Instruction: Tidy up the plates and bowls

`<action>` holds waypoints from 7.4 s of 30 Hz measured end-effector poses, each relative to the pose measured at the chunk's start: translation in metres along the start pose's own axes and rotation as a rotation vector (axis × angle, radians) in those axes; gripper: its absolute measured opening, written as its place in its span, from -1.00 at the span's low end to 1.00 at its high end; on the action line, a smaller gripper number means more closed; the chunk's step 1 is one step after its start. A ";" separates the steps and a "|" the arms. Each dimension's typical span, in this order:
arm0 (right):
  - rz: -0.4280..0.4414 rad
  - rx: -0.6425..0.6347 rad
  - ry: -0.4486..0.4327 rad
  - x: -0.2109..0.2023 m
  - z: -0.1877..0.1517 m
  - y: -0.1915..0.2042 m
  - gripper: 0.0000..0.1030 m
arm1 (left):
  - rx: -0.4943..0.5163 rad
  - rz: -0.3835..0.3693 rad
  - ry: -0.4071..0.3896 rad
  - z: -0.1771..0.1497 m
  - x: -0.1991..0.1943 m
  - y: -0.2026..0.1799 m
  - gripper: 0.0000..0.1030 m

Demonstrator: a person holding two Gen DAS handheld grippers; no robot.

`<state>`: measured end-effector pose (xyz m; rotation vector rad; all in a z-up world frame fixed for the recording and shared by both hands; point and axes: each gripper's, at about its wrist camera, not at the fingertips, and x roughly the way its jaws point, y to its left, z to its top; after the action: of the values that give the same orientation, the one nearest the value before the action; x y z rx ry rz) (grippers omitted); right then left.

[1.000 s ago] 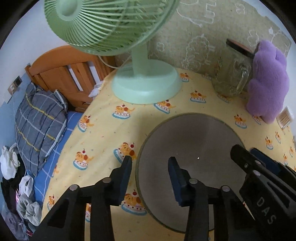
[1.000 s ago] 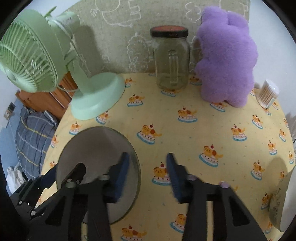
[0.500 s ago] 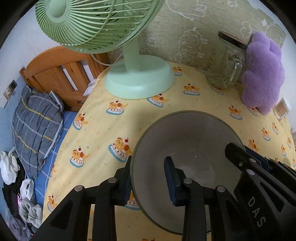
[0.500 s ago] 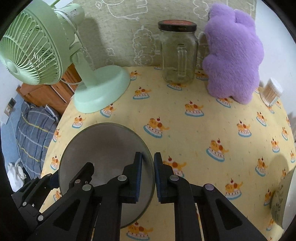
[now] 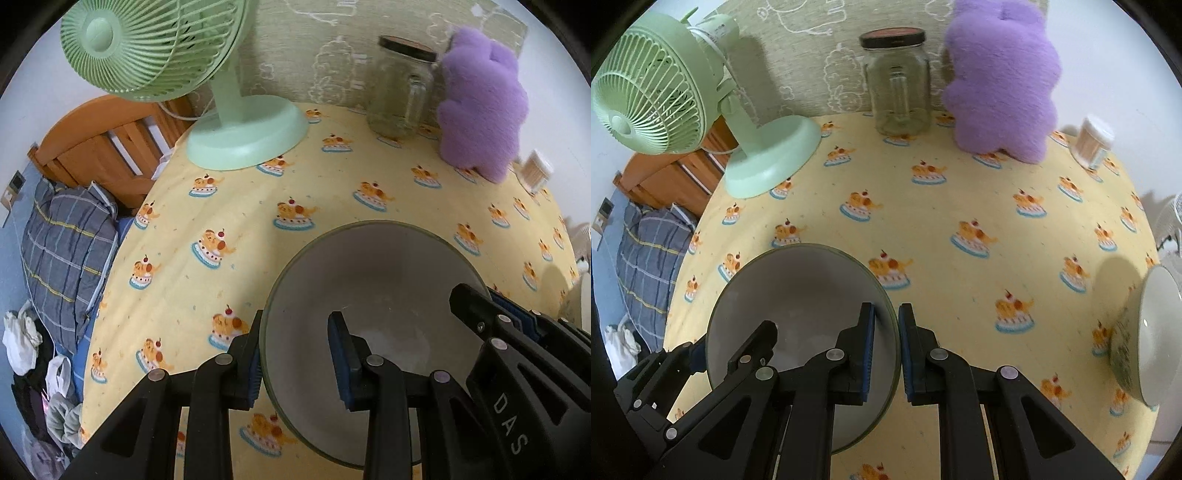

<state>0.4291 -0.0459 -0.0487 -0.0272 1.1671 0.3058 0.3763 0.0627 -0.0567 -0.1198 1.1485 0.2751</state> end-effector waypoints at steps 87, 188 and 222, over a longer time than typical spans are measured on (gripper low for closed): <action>-0.274 0.240 0.033 -0.122 -0.215 0.024 -0.66 | 0.260 -0.257 0.071 -0.183 -0.085 0.019 -0.38; -0.070 0.134 -0.068 -0.049 -0.029 -0.293 -0.54 | 0.074 -0.041 -0.048 -0.030 -0.020 -0.294 -0.38; -0.047 0.198 -0.022 -0.079 -0.061 -0.298 -0.57 | 0.113 -0.078 -0.009 -0.055 -0.049 -0.297 -0.36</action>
<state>0.4207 -0.3603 -0.0425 0.1217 1.1688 0.1471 0.3912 -0.2431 -0.0485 -0.0633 1.1454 0.1414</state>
